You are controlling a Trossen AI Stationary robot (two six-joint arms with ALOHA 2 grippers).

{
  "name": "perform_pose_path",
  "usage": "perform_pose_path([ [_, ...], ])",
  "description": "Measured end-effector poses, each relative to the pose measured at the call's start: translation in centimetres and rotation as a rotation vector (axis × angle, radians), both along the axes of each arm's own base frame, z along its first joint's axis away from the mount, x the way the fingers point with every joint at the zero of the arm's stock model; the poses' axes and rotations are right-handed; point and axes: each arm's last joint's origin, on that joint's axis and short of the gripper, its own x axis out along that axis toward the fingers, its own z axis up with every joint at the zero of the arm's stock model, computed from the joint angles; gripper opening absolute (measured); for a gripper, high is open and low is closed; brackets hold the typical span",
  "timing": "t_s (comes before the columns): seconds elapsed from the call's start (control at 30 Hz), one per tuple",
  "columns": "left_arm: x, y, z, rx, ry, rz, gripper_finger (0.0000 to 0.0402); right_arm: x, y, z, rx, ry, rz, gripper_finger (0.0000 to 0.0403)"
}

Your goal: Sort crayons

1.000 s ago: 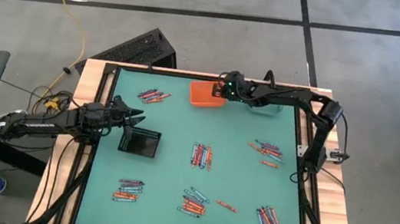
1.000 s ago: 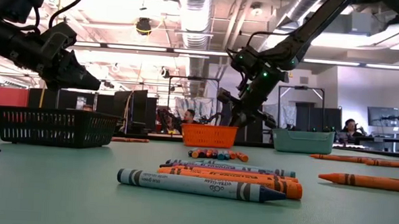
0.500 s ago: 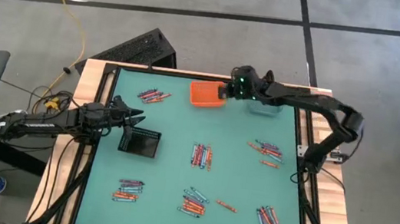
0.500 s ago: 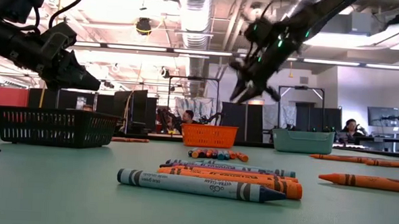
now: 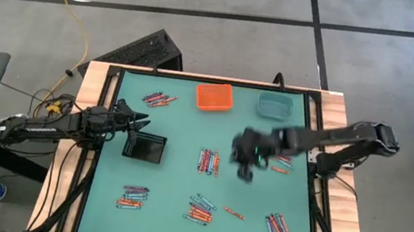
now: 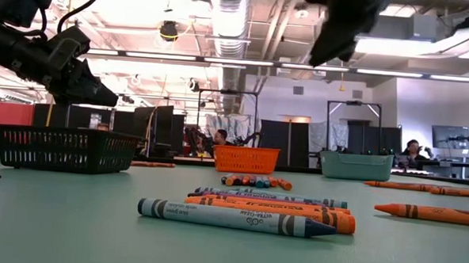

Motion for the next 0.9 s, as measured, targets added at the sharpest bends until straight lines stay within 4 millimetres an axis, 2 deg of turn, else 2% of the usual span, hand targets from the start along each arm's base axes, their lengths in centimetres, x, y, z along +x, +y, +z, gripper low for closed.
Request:
perform_pose_path([
  [0.13,0.0,0.0,0.0,0.000,0.000,0.001,0.0116,0.7,4.6,-2.1,-0.067,0.029,0.218,0.0087],
  [0.23,0.0,0.0,0.0,0.000,0.000,0.000,0.0116,1.2,6.2,-3.7,-0.051,0.089,0.226,0.0088],
  [0.3,0.0,0.0,0.0,-0.001,-0.001,0.001,0.0116,1.1,6.2,-4.4,-0.048,0.183,0.194,0.0091],
  [0.47,0.0,0.0,0.0,0.000,-0.001,0.001,0.0116,-0.5,5.3,-5.9,-0.001,0.467,0.088,0.0097],
  [0.57,0.0,0.0,0.0,0.007,0.003,0.003,0.0116,-0.5,5.8,-6.2,0.048,0.473,0.115,0.0098],
  [0.73,0.0,0.1,0.0,0.013,0.004,0.028,0.0116,0.7,7.5,-6.6,0.056,0.353,0.229,0.0097],
  [0.9,0.0,0.1,0.0,0.013,0.001,0.029,0.0116,0.9,7.5,-6.8,0.035,0.337,0.270,0.0097],
])
